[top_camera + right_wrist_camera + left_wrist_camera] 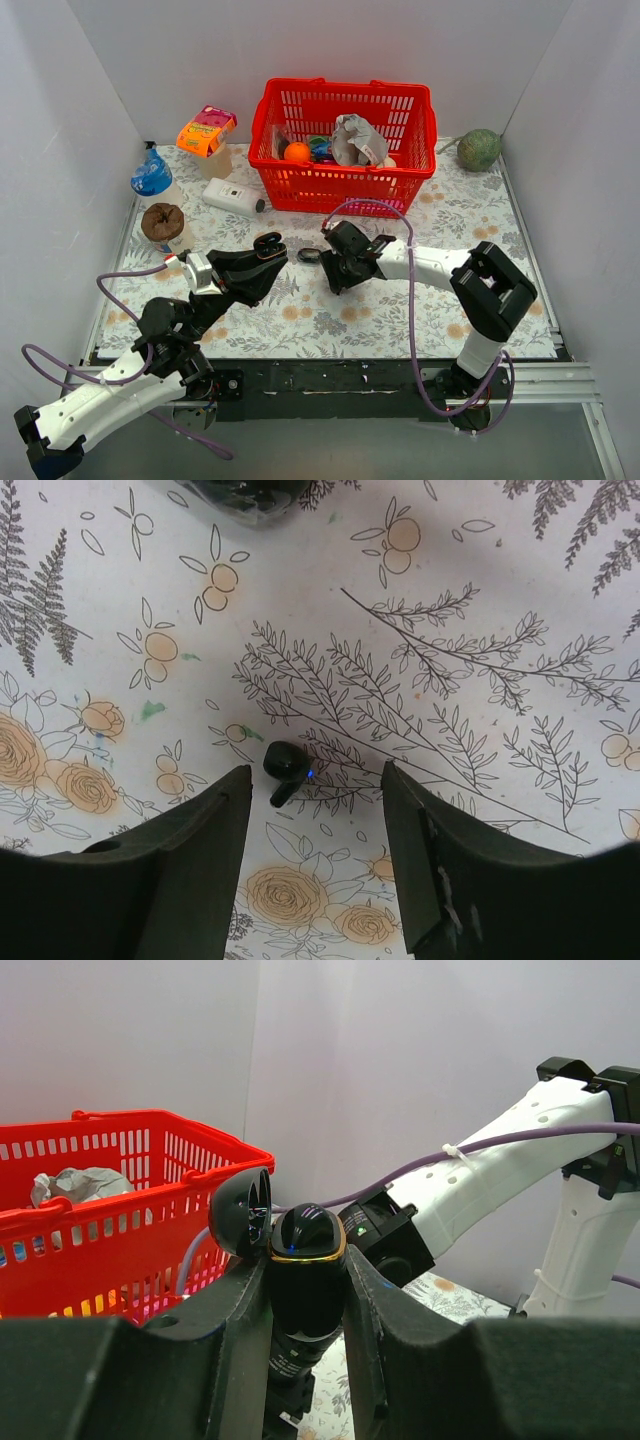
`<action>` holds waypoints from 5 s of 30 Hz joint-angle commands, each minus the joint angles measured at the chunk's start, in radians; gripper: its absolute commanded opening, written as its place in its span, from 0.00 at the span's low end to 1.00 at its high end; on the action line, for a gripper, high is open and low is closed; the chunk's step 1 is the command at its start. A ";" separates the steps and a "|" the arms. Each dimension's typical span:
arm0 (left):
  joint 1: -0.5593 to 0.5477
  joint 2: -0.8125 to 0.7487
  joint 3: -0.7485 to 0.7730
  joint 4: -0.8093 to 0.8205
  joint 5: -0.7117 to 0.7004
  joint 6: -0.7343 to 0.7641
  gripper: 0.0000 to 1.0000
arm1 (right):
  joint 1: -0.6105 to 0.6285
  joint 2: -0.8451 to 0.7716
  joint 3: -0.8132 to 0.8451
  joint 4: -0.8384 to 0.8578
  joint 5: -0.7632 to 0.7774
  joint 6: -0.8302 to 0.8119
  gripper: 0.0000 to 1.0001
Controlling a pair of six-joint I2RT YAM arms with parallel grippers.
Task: Insert the wireless bluetooth earbuds into the charging case
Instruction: Pick up the earbud from the center of the board, then place the earbud in the charging case.
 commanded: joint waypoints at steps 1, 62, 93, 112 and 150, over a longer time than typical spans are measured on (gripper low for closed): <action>0.003 0.001 -0.002 0.003 -0.010 -0.002 0.00 | 0.016 0.029 0.061 -0.016 0.039 0.039 0.62; 0.005 -0.065 0.001 -0.035 -0.033 -0.005 0.00 | 0.119 -0.088 0.047 -0.088 0.237 0.185 0.01; 0.005 0.622 0.232 0.594 0.109 0.103 0.00 | 0.160 -0.724 0.393 0.066 0.267 -0.473 0.01; 0.006 0.842 0.440 0.686 0.166 0.087 0.00 | 0.169 -0.677 0.502 0.165 0.156 -0.487 0.01; 0.003 0.814 0.455 0.655 0.201 0.012 0.00 | 0.169 -0.714 0.367 0.208 0.162 -0.529 0.01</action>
